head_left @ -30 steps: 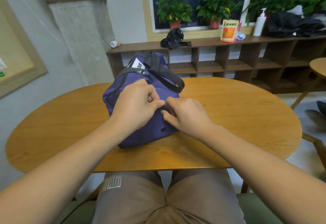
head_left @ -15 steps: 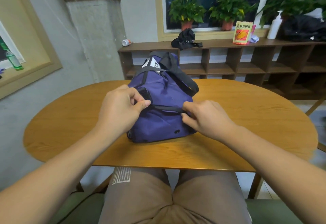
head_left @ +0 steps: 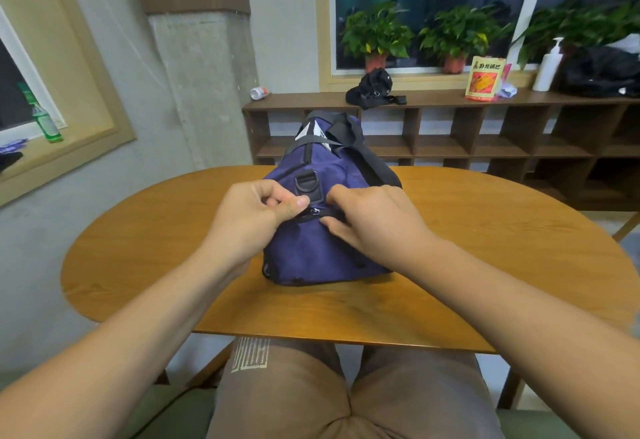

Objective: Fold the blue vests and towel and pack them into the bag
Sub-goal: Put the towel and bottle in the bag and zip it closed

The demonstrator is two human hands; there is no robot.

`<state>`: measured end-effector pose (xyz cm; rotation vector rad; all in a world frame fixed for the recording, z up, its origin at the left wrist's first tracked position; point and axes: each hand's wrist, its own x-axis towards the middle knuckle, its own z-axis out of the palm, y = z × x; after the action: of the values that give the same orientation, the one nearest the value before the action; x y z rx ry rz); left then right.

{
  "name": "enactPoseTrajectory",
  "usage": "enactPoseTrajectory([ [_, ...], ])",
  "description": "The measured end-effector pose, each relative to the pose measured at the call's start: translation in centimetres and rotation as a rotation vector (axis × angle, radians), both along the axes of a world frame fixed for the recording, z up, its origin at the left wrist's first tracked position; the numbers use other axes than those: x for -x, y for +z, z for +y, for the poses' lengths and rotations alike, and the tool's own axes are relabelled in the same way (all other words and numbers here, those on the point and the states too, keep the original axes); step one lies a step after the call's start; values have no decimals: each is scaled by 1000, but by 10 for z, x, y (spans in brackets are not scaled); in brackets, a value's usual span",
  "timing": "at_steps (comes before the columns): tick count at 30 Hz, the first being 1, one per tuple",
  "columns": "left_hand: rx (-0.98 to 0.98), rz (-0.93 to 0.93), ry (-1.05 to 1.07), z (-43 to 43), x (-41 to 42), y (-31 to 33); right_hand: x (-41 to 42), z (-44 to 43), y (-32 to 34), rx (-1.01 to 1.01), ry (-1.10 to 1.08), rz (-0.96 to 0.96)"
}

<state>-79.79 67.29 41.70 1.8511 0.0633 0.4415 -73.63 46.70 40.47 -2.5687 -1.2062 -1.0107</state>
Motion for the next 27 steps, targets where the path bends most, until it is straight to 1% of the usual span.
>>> enactPoseTrajectory([
  [2,4,2,-8,2,0,-2,-3,1,2,53,17,7],
  [5,18,7,-2,8,1,-4,-5,-1,5,28,72,22],
  [8,16,23,13,16,1,-4,-7,-5,5,27,79,3],
  [15,84,154,38,49,-2,-11,-14,-16,13,43,71,-14],
  [18,149,241,22,66,-3,-21,-19,-21,18,45,62,-27],
  [21,256,325,-10,74,-3,-33,-21,-23,18,54,52,-31],
  [25,343,303,-71,75,-6,-35,-14,-14,22,106,-5,-37],
  [27,372,289,-100,74,-7,-32,-6,-9,33,79,19,-71],
])
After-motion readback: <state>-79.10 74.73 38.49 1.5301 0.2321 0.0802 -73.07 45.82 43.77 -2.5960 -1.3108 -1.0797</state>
